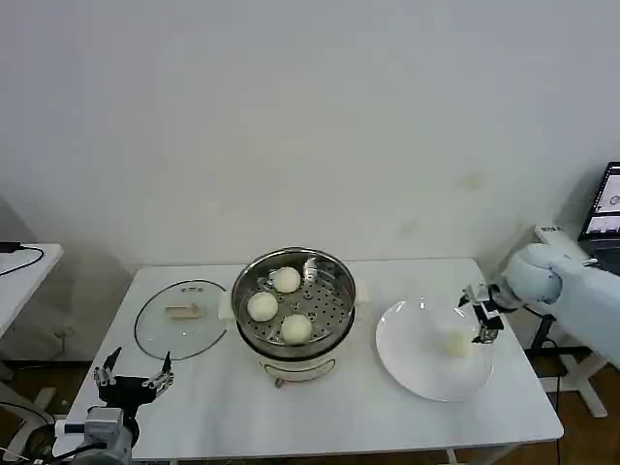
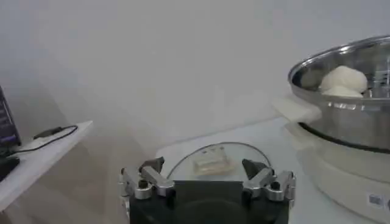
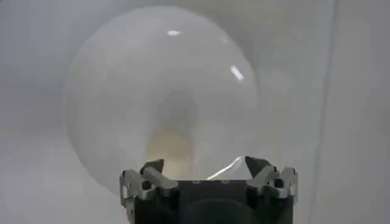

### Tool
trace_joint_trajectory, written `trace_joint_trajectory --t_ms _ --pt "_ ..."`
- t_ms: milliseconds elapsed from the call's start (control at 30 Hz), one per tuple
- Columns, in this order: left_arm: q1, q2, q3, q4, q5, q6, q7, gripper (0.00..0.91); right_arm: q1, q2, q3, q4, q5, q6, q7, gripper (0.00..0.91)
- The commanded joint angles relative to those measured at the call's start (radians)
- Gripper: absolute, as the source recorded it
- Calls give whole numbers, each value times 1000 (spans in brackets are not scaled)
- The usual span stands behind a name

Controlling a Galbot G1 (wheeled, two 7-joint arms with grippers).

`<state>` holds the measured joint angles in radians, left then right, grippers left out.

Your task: Take steamed baozi put them in steamer then cover it.

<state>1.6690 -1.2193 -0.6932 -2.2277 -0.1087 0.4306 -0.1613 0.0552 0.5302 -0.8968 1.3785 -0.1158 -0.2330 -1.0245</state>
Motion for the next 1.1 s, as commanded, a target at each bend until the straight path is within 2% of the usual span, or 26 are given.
trace_joint_trajectory --t_ms 33,333,667,933,1000,1100 --pt "1 0 1 4 3 0 0 907 -104 76 40 -114 -26 0 4 907" --pt "0 1 -4 12 4 1 1 907 -113 155 57 -184 -32 -1 9 907" --pt "0 -2 -6 16 3 0 1 907 -116 165 56 -194 -43 -8 7 907" --pt "1 -5 -4 13 5 1 0 907 -122 166 65 -199 -51 -15 12 786" --pt "1 -6 -5 11 4 1 1 907 -122 166 67 -199 -53 -17 14 695" --pt "3 -6 -6 10 4 0 1 907 -121 164 69 -198 -52 -19 15 675"
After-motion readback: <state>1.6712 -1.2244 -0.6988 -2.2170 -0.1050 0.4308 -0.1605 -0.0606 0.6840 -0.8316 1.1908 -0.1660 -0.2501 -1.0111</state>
